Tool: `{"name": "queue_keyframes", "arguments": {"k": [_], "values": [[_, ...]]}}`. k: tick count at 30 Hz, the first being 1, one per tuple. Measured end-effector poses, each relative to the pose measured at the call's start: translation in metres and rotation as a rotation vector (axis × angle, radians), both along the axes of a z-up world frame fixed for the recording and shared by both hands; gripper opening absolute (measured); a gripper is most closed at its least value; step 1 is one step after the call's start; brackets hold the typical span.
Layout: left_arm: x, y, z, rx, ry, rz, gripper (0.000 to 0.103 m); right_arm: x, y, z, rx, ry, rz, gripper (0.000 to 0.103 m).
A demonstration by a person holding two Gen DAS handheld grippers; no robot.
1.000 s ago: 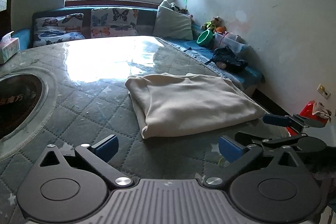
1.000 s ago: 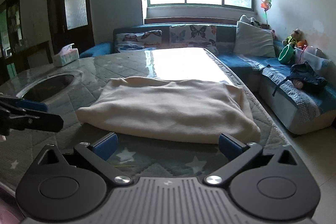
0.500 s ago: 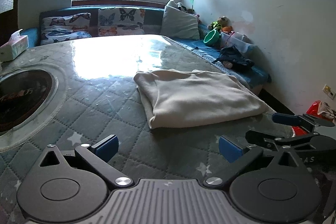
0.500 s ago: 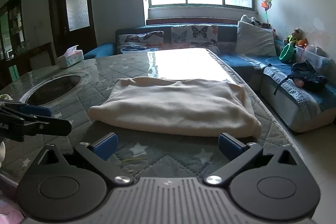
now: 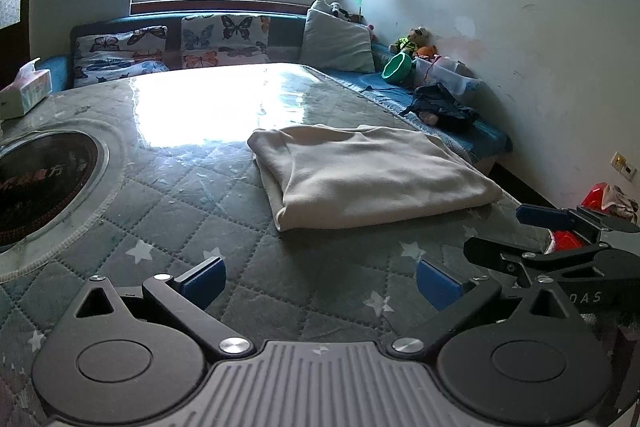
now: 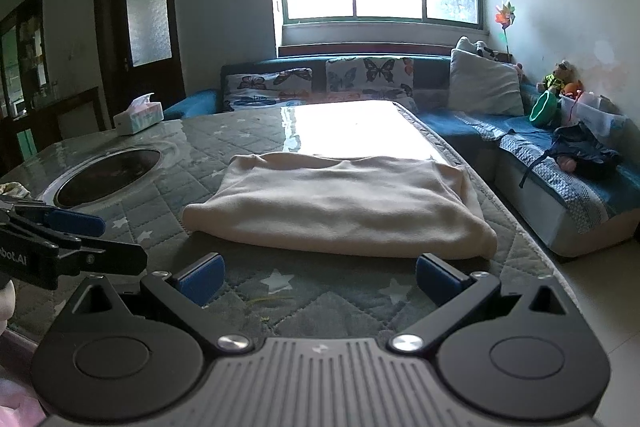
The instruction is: Fold clothes
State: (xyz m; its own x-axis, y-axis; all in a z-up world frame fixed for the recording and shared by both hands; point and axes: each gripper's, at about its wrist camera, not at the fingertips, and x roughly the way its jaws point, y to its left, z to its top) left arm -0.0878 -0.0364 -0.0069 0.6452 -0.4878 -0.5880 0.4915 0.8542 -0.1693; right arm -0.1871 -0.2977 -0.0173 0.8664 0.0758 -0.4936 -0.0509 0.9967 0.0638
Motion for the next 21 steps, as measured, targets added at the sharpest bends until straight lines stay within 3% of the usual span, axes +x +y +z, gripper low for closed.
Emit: {"name": "queue_keyframes", "arguments": {"k": [21], "values": [[-0.0048, -0.0088, -0.0008, 0.029, -0.001, -0.003, 0.103, -0.0042, 0.0018, 0.0008, -0.006, -0.011, -0.003, 0.103]]}}
